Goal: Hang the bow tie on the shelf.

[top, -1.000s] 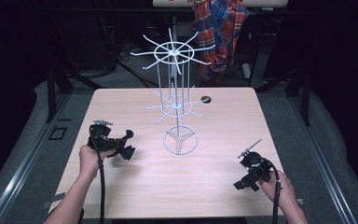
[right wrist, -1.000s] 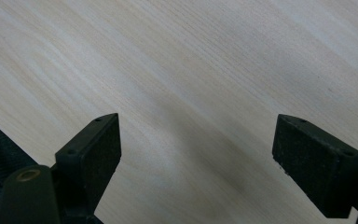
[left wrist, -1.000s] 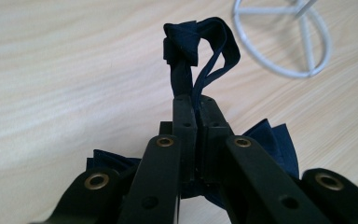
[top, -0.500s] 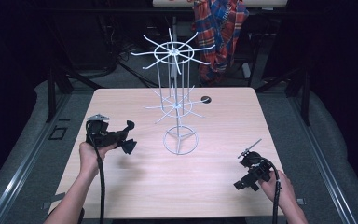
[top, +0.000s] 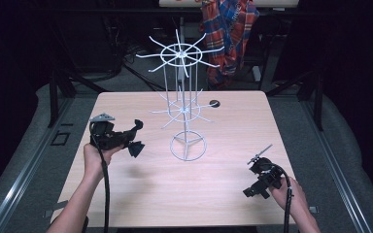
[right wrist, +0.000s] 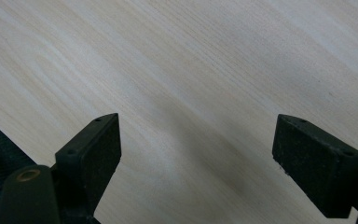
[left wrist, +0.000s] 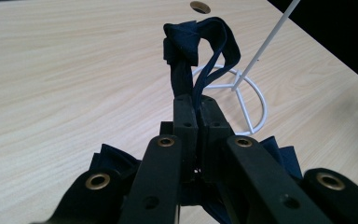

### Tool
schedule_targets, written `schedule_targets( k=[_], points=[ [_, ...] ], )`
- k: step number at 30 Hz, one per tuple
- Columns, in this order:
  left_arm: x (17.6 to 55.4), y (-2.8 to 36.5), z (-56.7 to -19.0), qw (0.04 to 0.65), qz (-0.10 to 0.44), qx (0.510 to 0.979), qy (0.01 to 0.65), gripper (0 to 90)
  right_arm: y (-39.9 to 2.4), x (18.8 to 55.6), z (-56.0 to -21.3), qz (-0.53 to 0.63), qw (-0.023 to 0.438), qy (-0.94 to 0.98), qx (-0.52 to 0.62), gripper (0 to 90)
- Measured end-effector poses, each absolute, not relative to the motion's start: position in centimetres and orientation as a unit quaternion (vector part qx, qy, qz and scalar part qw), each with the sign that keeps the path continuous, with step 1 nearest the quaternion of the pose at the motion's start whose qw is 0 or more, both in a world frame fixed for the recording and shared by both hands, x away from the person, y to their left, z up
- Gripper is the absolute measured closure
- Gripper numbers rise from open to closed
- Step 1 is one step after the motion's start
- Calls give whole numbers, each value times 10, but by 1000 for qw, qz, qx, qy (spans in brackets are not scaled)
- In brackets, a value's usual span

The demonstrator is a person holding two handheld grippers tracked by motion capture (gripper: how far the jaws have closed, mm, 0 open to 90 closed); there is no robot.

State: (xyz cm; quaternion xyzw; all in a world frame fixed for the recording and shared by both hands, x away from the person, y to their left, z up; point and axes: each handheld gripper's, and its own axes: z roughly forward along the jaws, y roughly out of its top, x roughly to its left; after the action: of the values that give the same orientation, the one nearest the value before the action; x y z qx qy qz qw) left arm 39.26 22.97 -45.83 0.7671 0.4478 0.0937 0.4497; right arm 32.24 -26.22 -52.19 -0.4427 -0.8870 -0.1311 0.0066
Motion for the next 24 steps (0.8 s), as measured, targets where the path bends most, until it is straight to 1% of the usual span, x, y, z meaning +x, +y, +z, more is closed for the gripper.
schedule_targets(
  k=[2,4,5,11,21,24],
  points=[
    [393,228,-455,455,97,764,446,875,-263,322,-521,-130,13,-886,-444,152],
    [394,227,-453,458,99,763,446,875,-264,320,-520,-127,1,-884,-450,152],
    [394,227,-453,458,99,763,446,875,-265,321,-520,-125,8,-887,-444,152],
    [399,227,-451,463,105,761,443,875,-265,321,-520,-123,5,-890,-440,152],
    [406,225,-444,487,95,748,441,875,-263,320,-521,-126,4,-888,-443,152],
    [409,223,-442,494,91,745,438,875,-264,321,-521,-127,10,-888,-442,152]
  ],
)
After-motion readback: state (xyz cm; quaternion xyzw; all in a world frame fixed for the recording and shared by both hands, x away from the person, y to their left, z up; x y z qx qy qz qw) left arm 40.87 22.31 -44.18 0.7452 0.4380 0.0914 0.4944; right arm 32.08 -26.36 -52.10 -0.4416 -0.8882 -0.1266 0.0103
